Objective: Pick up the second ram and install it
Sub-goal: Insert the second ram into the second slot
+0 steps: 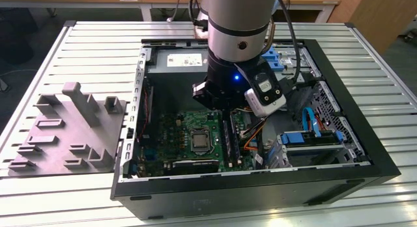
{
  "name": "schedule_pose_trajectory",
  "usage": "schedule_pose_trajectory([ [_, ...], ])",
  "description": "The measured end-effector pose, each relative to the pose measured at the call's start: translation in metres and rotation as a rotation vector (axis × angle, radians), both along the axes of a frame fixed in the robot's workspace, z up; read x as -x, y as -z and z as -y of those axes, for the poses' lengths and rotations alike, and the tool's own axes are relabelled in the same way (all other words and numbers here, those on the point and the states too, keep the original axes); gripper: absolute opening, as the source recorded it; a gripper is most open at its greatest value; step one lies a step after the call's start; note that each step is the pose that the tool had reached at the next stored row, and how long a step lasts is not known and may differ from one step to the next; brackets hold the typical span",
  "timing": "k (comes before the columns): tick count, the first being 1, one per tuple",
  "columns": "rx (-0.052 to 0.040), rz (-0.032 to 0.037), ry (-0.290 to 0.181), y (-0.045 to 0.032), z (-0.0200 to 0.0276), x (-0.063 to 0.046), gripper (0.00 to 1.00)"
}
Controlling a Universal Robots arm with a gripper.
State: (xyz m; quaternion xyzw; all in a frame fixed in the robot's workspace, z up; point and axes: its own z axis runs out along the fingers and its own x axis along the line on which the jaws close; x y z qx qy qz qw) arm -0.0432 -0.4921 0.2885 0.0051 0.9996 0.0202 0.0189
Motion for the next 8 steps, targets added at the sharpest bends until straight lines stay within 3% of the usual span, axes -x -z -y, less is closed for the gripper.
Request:
schedule_pose_trajectory([
  [8, -0.0045, 0.0, 0.002, 0.0077, 0.0, -0.0052, 0.11],
])
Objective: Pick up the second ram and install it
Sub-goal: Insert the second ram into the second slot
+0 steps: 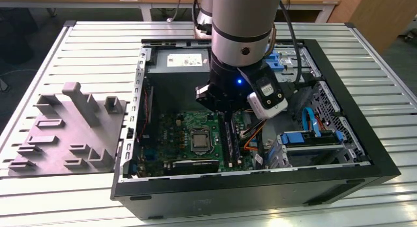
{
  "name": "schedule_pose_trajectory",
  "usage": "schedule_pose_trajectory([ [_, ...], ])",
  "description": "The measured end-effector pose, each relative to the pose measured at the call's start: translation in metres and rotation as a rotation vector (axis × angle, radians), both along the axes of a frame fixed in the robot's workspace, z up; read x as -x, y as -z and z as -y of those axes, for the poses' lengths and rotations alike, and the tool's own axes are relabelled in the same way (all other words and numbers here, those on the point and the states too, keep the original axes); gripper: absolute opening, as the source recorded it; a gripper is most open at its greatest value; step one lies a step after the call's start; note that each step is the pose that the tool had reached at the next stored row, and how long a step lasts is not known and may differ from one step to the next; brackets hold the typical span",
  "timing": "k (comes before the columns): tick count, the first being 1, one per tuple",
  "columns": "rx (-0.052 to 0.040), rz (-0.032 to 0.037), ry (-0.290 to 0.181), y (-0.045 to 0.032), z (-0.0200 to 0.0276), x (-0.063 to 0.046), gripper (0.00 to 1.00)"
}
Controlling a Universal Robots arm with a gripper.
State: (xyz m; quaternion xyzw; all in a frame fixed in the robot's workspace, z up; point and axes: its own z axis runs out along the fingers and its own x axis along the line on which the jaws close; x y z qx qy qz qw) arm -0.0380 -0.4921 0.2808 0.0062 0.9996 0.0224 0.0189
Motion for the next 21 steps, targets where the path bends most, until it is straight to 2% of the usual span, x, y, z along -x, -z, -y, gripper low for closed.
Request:
schedule_pose_trajectory([
  [14, -0.0079, 0.0, 0.003, 0.0158, -0.0003, -0.006, 0.11],
  [21, -0.0097, 0.0, 0.003, 0.0209, -0.0042, -0.007, 0.11],
])
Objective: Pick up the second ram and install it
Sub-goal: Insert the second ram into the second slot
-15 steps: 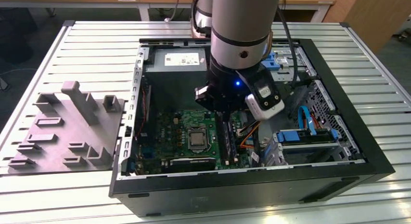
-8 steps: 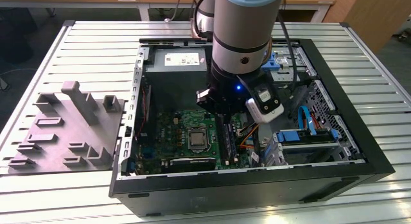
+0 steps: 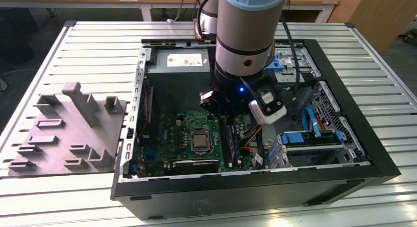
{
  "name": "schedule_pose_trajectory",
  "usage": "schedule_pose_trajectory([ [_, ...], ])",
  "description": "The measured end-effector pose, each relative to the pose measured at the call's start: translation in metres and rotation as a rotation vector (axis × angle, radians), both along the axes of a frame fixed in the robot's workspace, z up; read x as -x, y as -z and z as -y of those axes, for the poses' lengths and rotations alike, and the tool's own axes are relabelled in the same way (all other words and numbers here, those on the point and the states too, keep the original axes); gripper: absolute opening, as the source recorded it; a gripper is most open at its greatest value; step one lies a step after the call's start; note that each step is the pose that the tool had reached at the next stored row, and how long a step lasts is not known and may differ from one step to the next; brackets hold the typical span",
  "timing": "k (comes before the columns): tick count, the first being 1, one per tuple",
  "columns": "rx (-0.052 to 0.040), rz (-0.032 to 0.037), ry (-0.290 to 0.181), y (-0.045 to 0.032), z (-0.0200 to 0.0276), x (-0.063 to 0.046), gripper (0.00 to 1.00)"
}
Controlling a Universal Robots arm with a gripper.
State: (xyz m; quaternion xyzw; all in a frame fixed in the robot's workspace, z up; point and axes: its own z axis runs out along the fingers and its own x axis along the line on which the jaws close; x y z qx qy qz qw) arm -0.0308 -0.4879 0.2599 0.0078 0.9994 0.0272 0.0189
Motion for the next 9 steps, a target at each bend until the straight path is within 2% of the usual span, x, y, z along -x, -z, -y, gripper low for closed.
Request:
schedule_pose_trajectory([
  [3, -0.0006, 0.0, -0.003, 0.0024, -0.002, 0.0, 0.11],
  [9, -0.003, -0.0001, -0.008, 0.0095, -0.0024, 0.0, 0.11],
])
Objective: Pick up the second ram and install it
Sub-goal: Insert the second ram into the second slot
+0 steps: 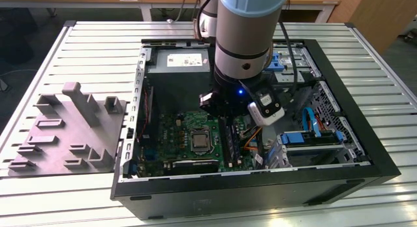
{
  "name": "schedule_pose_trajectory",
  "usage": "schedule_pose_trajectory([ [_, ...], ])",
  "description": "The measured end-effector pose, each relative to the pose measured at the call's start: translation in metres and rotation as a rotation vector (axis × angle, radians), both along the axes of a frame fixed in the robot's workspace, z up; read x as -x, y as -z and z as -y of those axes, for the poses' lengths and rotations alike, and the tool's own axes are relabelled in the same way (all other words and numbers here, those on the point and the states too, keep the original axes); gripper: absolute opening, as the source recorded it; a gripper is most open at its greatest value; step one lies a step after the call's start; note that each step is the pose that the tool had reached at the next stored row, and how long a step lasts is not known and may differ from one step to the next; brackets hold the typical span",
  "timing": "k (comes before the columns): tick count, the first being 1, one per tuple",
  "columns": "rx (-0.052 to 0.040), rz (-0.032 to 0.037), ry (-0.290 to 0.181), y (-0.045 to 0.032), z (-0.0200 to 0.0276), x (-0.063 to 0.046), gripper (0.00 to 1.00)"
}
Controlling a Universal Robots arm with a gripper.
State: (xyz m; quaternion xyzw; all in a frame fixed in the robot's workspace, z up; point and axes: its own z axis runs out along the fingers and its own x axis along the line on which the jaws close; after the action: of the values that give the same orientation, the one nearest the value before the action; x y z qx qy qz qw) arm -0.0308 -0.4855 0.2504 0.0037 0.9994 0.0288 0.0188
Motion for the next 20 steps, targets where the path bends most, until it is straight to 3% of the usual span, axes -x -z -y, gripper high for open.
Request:
schedule_pose_trajectory([
  [7, -0.015, 0.0001, -0.006, 0.0049, -0.0001, -0.0001, 0.11],
  [20, -0.0213, 0.0001, -0.009, 0.0101, 0.0001, 0.0003, 0.11],
])
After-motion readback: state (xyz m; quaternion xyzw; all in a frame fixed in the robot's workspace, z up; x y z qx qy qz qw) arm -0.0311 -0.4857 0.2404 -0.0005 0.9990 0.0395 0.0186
